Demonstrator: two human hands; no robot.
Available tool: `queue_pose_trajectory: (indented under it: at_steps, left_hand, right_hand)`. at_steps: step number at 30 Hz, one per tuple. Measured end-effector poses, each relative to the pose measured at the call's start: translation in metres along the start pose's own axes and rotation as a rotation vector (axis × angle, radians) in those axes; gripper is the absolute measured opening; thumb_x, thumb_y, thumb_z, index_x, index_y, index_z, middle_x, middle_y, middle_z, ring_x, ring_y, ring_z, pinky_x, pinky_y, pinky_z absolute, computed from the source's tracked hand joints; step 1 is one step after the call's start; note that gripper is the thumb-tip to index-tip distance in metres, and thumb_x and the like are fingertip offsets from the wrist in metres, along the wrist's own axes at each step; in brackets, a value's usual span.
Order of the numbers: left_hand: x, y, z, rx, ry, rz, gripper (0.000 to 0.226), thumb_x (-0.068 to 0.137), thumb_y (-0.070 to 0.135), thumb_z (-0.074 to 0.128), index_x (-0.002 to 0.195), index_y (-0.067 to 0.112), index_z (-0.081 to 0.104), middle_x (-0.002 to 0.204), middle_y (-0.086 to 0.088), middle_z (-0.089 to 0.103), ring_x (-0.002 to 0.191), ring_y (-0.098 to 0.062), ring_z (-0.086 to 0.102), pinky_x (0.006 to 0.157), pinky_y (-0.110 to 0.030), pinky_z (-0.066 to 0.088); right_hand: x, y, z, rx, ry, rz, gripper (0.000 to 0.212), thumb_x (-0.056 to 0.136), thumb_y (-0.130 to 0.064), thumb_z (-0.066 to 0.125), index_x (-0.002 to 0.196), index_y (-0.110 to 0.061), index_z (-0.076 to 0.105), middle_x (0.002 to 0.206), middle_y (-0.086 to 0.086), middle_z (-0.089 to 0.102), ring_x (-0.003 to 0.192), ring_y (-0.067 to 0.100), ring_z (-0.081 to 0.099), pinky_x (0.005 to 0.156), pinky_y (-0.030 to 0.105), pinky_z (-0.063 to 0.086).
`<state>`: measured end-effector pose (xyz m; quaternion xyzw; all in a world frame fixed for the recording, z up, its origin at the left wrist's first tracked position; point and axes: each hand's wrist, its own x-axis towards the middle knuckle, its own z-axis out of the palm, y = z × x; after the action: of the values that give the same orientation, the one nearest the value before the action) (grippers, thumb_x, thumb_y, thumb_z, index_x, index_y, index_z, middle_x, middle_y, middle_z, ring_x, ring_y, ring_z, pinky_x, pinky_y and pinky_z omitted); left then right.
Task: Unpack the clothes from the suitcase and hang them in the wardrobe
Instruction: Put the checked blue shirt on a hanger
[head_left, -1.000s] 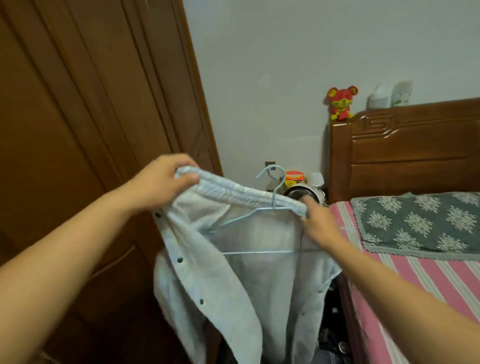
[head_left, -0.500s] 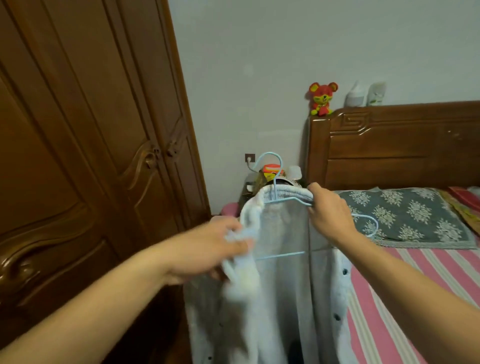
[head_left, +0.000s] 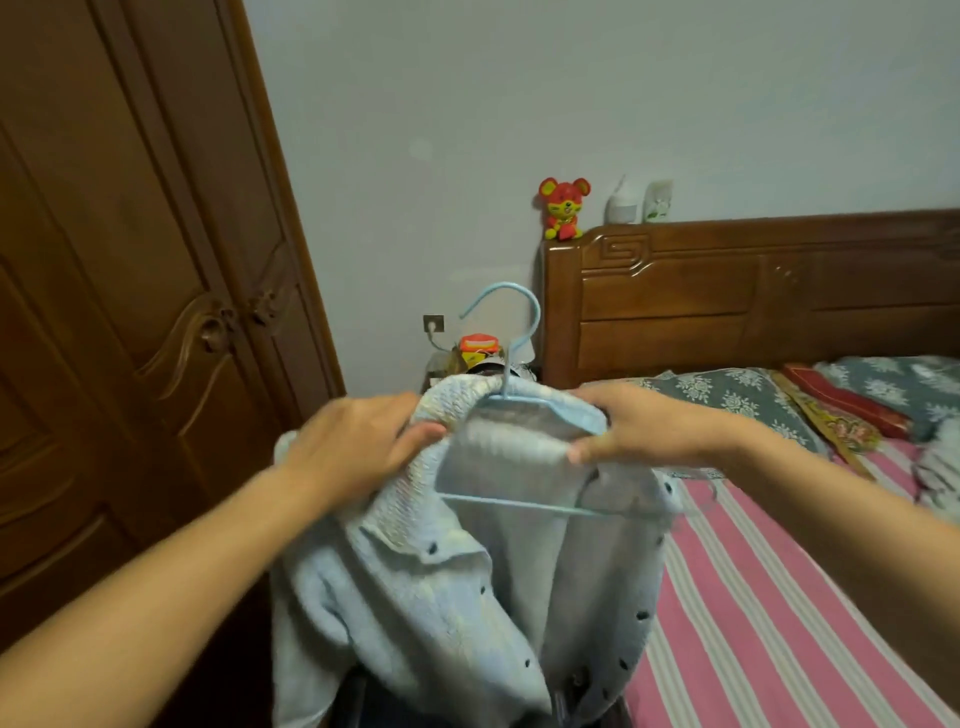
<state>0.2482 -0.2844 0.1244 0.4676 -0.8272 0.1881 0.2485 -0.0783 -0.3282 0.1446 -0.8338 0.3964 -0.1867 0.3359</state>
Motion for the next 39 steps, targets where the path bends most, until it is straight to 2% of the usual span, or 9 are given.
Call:
queue_pose_trajectory:
  at_steps: [3, 7, 12, 19, 26, 31, 35, 37, 39]
  left_hand:
    - [0.010, -0.033, -0.010, 0.062, 0.001, 0.239, 0.066, 0.105, 0.061, 0.020, 0.093, 0.014, 0.064, 0.080, -0.004, 0.068, 0.068, -0.032, 0.069, 0.049, -0.040, 0.054]
    - [0.010, -0.057, -0.037, 0.149, -0.077, 0.439, 0.054, 0.106, 0.055, 0.023, 0.092, 0.017, 0.060, 0.075, -0.001, 0.062, 0.059, -0.029, 0.063, 0.044, -0.037, 0.050]
    - [-0.008, -0.048, -0.046, 0.352, -0.126, 0.297, 0.057, 0.103, 0.065, 0.020, 0.080, 0.025, 0.054, 0.064, 0.006, 0.054, 0.048, -0.021, 0.055, 0.043, -0.032, 0.044]
    - [-0.025, -0.025, -0.041, 0.363, -0.146, -0.177, 0.047, 0.099, 0.069, 0.024, 0.077, 0.032, 0.043, 0.068, 0.007, 0.059, 0.061, -0.021, 0.062, 0.048, -0.031, 0.038]
    - [-0.034, -0.019, -0.030, 0.603, -0.174, -0.059, 0.034, 0.093, 0.048, 0.066, 0.079, 0.018, 0.057, 0.059, 0.000, 0.053, 0.040, -0.028, 0.052, 0.038, -0.027, 0.028]
    - [-0.008, -0.009, -0.038, 0.010, -0.171, -0.616, 0.061, 0.098, 0.068, 0.034, 0.067, 0.017, 0.048, 0.061, 0.000, 0.056, 0.060, -0.028, 0.058, 0.053, -0.035, 0.041]
    - [-0.006, 0.003, -0.034, -0.329, -0.136, -0.661, 0.049, 0.093, 0.070, 0.044, 0.083, 0.026, 0.062, 0.078, 0.011, 0.066, 0.077, -0.014, 0.064, 0.067, -0.036, 0.051]
    - [-0.007, 0.001, -0.031, -0.497, -0.115, -0.708, 0.044, 0.086, 0.076, 0.051, 0.114, 0.045, 0.062, 0.105, 0.017, 0.072, 0.099, -0.011, 0.068, 0.086, -0.044, 0.056]
    - [-0.006, -0.002, -0.030, -0.654, -0.057, -0.704, 0.057, 0.074, 0.085, 0.055, 0.124, 0.057, 0.055, 0.113, 0.016, 0.073, 0.105, -0.014, 0.070, 0.090, -0.048, 0.056]
  right_hand:
    - [-0.009, 0.009, 0.022, 0.386, -0.407, 0.037, 0.054, 0.068, -0.056, 0.084, 0.105, -0.021, 0.069, 0.099, 0.005, 0.067, 0.090, 0.022, 0.058, 0.077, 0.041, 0.044]
    - [-0.005, 0.010, 0.041, 0.789, -0.398, 0.129, 0.065, 0.063, -0.045, 0.091, 0.116, -0.012, 0.071, 0.118, 0.020, 0.069, 0.101, 0.029, 0.067, 0.090, 0.048, 0.055]
    - [0.029, 0.022, 0.058, -0.440, 0.049, 0.006, 0.023, 0.076, -0.015, 0.072, 0.095, -0.020, 0.061, 0.095, 0.002, 0.070, 0.090, 0.025, 0.067, 0.071, 0.037, 0.051]
    - [0.036, 0.064, 0.071, -0.461, 0.477, 0.295, 0.006, 0.086, -0.023, 0.058, 0.088, -0.018, 0.059, 0.081, 0.011, 0.068, 0.079, 0.037, 0.065, 0.060, 0.036, 0.047]
    - [0.038, -0.002, 0.009, -0.480, 0.565, 0.399, 0.018, 0.081, -0.011, 0.052, 0.092, -0.022, 0.061, 0.090, 0.012, 0.066, 0.084, 0.037, 0.061, 0.070, 0.038, 0.050]
    - [0.042, -0.021, 0.028, -0.261, 0.255, 0.317, 0.026, 0.087, -0.042, 0.068, 0.095, -0.017, 0.067, 0.093, 0.005, 0.072, 0.085, 0.026, 0.066, 0.071, 0.035, 0.051]
    - [0.040, -0.017, 0.038, -0.226, 0.235, 0.192, 0.050, 0.088, -0.070, 0.051, 0.086, -0.022, 0.065, 0.089, 0.000, 0.065, 0.083, 0.017, 0.059, 0.077, 0.037, 0.049]
    - [0.037, -0.018, 0.025, -0.344, 0.464, 0.076, 0.049, 0.090, -0.070, 0.047, 0.111, -0.028, 0.062, 0.111, 0.002, 0.055, 0.102, 0.016, 0.050, 0.091, 0.037, 0.044]
    - [0.037, -0.024, 0.015, -0.379, 0.455, -0.053, 0.052, 0.098, -0.052, 0.049, 0.142, -0.026, 0.047, 0.136, 0.005, 0.049, 0.124, 0.020, 0.045, 0.104, 0.038, 0.036]
